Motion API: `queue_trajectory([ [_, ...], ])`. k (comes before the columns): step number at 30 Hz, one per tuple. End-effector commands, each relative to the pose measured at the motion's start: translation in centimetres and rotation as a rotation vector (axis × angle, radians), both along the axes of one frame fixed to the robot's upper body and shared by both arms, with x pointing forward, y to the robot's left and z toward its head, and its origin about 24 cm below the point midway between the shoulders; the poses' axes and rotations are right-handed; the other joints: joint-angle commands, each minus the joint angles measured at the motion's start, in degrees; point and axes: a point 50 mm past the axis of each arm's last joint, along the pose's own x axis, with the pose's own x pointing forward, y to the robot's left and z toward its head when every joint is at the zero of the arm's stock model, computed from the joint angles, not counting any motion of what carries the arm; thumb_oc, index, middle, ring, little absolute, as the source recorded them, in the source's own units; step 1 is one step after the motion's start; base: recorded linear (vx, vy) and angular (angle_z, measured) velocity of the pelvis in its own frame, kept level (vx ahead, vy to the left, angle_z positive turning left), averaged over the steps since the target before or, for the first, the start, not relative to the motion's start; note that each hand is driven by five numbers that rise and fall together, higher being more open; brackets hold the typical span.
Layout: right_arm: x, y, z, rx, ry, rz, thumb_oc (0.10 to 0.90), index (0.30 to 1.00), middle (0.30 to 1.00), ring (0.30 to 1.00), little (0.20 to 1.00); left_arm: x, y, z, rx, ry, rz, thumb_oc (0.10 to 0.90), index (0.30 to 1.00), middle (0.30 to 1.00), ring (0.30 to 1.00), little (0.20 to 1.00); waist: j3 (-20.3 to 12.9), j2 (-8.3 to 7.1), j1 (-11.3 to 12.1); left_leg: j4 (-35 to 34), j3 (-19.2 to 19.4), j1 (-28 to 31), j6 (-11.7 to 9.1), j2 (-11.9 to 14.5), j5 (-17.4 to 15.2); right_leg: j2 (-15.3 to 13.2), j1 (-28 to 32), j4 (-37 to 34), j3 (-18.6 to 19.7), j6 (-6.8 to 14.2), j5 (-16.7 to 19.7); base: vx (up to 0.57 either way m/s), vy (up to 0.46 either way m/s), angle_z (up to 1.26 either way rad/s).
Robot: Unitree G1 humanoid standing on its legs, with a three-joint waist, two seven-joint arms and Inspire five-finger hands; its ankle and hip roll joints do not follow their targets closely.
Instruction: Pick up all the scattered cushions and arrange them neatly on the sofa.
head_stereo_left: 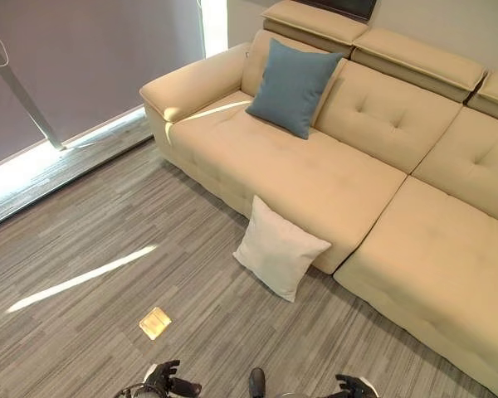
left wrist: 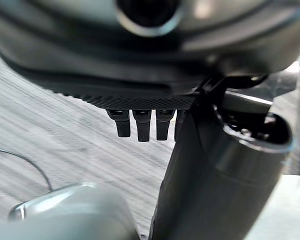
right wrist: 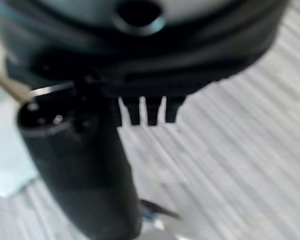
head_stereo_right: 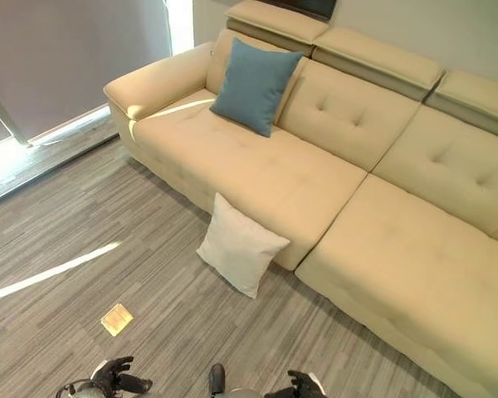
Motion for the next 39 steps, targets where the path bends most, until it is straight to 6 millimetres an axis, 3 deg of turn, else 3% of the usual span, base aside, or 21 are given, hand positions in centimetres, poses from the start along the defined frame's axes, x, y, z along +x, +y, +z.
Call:
queue_trajectory([
  [1, -1.3, -1.8, 0.1, -0.048, 0.022, -0.037, 0.800, 0.900, 0.900, 0.900, 0.900, -0.7, -0.8, -0.3, -0.003, -0.001, -0.042, 0.800, 0.900, 0.900, 0.900, 0.900, -1.0, -0.39, -0.4, -13.9, 1.6, -0.2, 5.1, -2.6, 2.9, -2.6, 0.3, 7.6, 4.0, 7.9, -11.4, 0.24, 0.108, 0.19],
  [4, -0.9, -1.7, 0.2, -0.055, 0.011, -0.024, 0.800, 0.900, 0.900, 0.900, 0.900, -0.4, -0.9, -0.2, 0.004, -0.010, -0.054, 0.800, 0.900, 0.900, 0.900, 0.900, -0.7, 0.62, 0.8, -21.5, -1.1, -2.7, 3.8, -1.9, 8.6, -2.0, 2.8, 7.1, 5.1, 8.3, -13.1, 0.24, 0.133, 0.10],
  [9, -1.5, -1.1, -0.1, -0.036, 0.038, -0.006, 0.800, 0.900, 0.900, 0.900, 0.900, -1.7, -0.9, -0.6, 0.003, 0.042, -0.070, 0.800, 0.900, 0.900, 0.900, 0.900, -2.7, 0.64, 0.4, -23.3, -1.3, 0.2, 5.3, -4.2, 7.2, -3.8, 3.1, 11.3, 6.9, 10.1, -13.6, 0.25, 0.188, -0.41],
  [14, -0.9, -0.3, -0.1, -0.022, 0.027, 0.040, 0.800, 0.900, 0.900, 0.900, 0.900, -1.5, -0.4, -0.5, 0.024, 0.042, -0.079, 0.800, 0.900, 0.900, 0.900, 0.900, -2.6, 0.74, 0.2, -24.5, -0.4, 3.7, 7.7, -5.4, 5.1, -5.3, -1.0, 21.7, 7.3, 12.9, -10.7, 0.16, 0.155, -0.17],
  [15, -0.2, 0.0, 0.0, -0.019, 0.007, 0.059, 0.800, 0.900, 0.900, 0.900, 0.900, -1.1, -0.2, -0.3, 0.033, 0.031, -0.076, 0.800, 0.900, 0.900, 0.900, 0.900, -2.1, 1.31, 0.1, -25.2, 0.3, 5.2, 8.7, -5.4, 4.3, -6.3, -4.2, 27.2, 5.8, 14.1, -8.0, 0.12, 0.130, -0.06],
  [17, 0.2, 0.2, 0.1, -0.018, -0.010, 0.070, 0.800, 0.900, 0.900, 0.900, 0.900, -1.1, 0.1, -0.2, 0.037, 0.024, -0.067, 0.800, 0.900, 0.900, 0.900, 0.900, -2.0, 1.87, 0.3, -26.0, 1.2, 6.8, 9.2, -5.2, 3.5, -7.8, -6.6, 29.0, 2.2, 14.2, -6.9, 0.16, 0.124, -0.15],
  [20, 0.3, 0.2, 0.1, -0.025, -0.012, 0.083, 0.800, 0.900, 0.900, 0.900, 0.900, -1.2, 0.3, -0.2, 0.040, 0.030, -0.063, 0.800, 0.900, 0.900, 0.900, 0.900, -2.1, 2.24, 0.1, -27.5, 1.7, 8.9, 9.0, -5.1, 3.0, -7.8, -7.6, 26.1, -1.3, 13.4, -8.6, 0.12, 0.032, -0.44],
  [22, 0.5, 0.0, 0.2, -0.034, -0.014, 0.099, 0.800, 0.900, 0.900, 0.900, 0.900, -1.4, 0.4, -0.3, 0.039, 0.038, -0.060, 0.800, 0.900, 0.900, 0.900, 0.900, -2.0, 2.28, 0.2, -28.1, 2.3, 10.4, 8.7, -5.2, 2.1, -7.7, -10.0, 22.2, -6.2, 12.4, -8.8, 0.20, -0.014, -0.29],
  [23, 0.8, -0.2, 0.3, -0.047, -0.016, 0.110, 0.800, 0.900, 0.900, 0.900, 0.900, -1.6, 0.5, -0.3, 0.042, 0.046, -0.065, 0.800, 0.900, 0.900, 0.900, 0.900, -1.2, 2.04, 0.2, -27.7, 2.9, 11.4, 8.4, -5.1, 1.5, -8.8, -10.7, 18.9, -10.7, 12.1, -8.3, 0.24, -0.084, -0.43],
  [24, 0.4, -0.5, 0.3, -0.057, -0.001, 0.111, 0.800, 0.900, 0.900, 0.900, 0.900, -2.0, 0.6, -0.4, 0.045, 0.057, -0.060, 0.800, 0.900, 0.900, 0.900, 0.900, -1.2, 1.52, 0.4, -26.3, 3.6, 11.9, 8.2, -5.3, 0.1, -9.4, -9.2, 17.0, -12.7, 12.1, -8.4, 0.22, -0.118, -0.39],
  [27, -0.3, -1.1, 0.2, -0.066, 0.010, 0.074, 0.800, 0.900, 0.900, 0.900, 0.900, -2.5, 0.2, -0.7, 0.031, 0.074, -0.081, 0.800, 0.900, 0.900, 0.900, 0.900, -2.1, 0.46, 0.0, -20.1, 4.9, 11.2, 6.0, -4.2, -1.5, -5.9, -4.6, 11.0, -8.6, 9.8, -9.5, 0.19, -0.206, -0.20],
  [29, -0.2, -1.2, 0.3, -0.066, 0.002, 0.069, 0.800, 0.900, 0.900, 0.900, 0.900, -2.7, 0.0, -0.7, 0.027, 0.080, -0.093, 0.800, 0.900, 0.900, 0.900, 0.900, -1.6, 0.12, -0.1, -13.2, 6.0, 8.8, 3.9, -2.1, 0.7, -4.9, -2.7, 9.2, -7.5, 8.6, -9.6, 0.07, -0.137, 0.09],
  [30, -0.2, -1.2, 0.3, -0.066, 0.001, 0.068, 0.800, 0.900, 0.900, 0.900, 0.900, -2.7, 0.0, -0.7, 0.027, 0.079, -0.093, 0.800, 0.900, 0.900, 0.900, 0.900, -1.8, 0.03, -0.2, -13.3, 6.0, 8.6, 4.0, -2.2, 0.9, -5.0, -2.9, 9.1, -7.5, 8.5, -9.5, 0.03, -0.094, -0.16],
  [32, 0.1, -1.4, 0.4, -0.071, -0.009, 0.063, 0.800, 0.900, 0.900, 0.900, 0.900, -2.2, -0.3, -0.7, 0.020, 0.063, -0.082, 0.800, 0.900, 0.900, 0.900, 0.900, -0.2, 0.14, 0.5, -5.3, 4.7, 5.4, 2.9, -0.3, 3.8, -3.4, -0.7, 8.5, -5.8, 6.7, -10.3, 0.05, -0.099, -0.46],
  [34, 0.2, -1.5, 0.5, -0.072, -0.011, 0.061, 0.800, 0.900, 0.900, 0.900, 0.900, -2.3, -0.6, -0.8, 0.011, 0.064, -0.079, 0.800, 0.900, 0.900, 0.900, 0.900, -0.2, 0.06, 1.1, -5.6, 2.0, 3.3, 3.6, -1.8, 3.7, -3.2, -0.3, 8.0, -3.8, 6.7, -10.5, 0.12, -0.007, -0.78],
  [36, 0.3, -1.7, 0.6, -0.079, -0.020, 0.063, 0.800, 0.900, 0.900, 0.900, 0.900, -2.2, -0.9, -0.8, 0.007, 0.058, -0.080, 0.800, 0.900, 0.900, 0.900, 0.900, -0.3, 0.02, 2.3, -11.3, -3.8, 1.6, 4.2, -4.8, 1.3, -2.9, 1.1, 7.1, -0.5, 7.5, -11.2, 0.23, 0.059, -1.22],
  [37, 0.6, -1.8, 0.7, -0.083, -0.025, 0.063, 0.800, 0.900, 0.900, 0.900, 0.900, -1.8, -1.0, -0.7, 0.005, 0.049, -0.078, 0.800, 0.900, 0.900, 0.900, 0.900, -0.5, 0.41, 2.7, -16.0, -7.4, 0.4, 3.9, -5.8, 3.1, -2.3, 1.4, 6.9, 1.0, 7.7, -11.5, 0.21, 0.071, -1.29],
  [39, 0.7, -1.9, 0.7, -0.085, -0.029, 0.062, 0.800, 0.900, 0.900, 0.900, 0.900, -1.6, -1.1, -0.7, 0.005, 0.047, -0.087, 0.800, 0.900, 0.900, 0.900, 0.900, -1.0, 1.36, 2.8, -21.8, -10.1, 1.9, 3.8, -5.8, 5.5, -1.4, 2.3, 7.6, 2.7, 8.2, -12.6, 0.22, 0.117, -0.96],
])
